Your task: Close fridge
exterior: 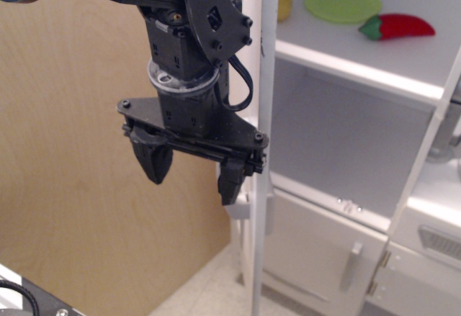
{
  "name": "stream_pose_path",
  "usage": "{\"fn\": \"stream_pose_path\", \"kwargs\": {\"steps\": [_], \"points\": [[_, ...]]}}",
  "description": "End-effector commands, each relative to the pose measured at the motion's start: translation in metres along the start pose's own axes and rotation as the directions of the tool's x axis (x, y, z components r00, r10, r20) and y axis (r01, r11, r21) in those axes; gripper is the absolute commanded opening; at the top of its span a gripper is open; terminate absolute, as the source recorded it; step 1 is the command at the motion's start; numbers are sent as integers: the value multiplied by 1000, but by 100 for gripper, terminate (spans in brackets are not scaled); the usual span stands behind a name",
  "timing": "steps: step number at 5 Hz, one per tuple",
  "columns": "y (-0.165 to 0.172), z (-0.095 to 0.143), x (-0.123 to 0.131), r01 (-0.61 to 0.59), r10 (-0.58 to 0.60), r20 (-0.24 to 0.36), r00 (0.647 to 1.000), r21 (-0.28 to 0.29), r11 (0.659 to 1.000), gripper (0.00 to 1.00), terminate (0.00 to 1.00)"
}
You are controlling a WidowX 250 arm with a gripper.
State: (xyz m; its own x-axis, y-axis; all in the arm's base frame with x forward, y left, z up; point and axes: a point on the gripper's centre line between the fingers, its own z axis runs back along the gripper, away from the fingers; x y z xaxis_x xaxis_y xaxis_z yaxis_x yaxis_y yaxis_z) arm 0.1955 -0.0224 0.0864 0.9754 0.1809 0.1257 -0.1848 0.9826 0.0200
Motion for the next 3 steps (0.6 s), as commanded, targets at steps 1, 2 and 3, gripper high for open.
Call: {"fn": "stream_pose_path", "kwargs": {"steps": [1, 2, 3], "points": [[0, 0, 0, 0, 0, 0, 1000, 0, 1000, 100, 0], [10, -5, 9, 23, -24, 84, 996, 4, 1000, 100, 0], [20, -10, 21, 2, -2, 100, 995, -4, 1000, 100, 0]]}}
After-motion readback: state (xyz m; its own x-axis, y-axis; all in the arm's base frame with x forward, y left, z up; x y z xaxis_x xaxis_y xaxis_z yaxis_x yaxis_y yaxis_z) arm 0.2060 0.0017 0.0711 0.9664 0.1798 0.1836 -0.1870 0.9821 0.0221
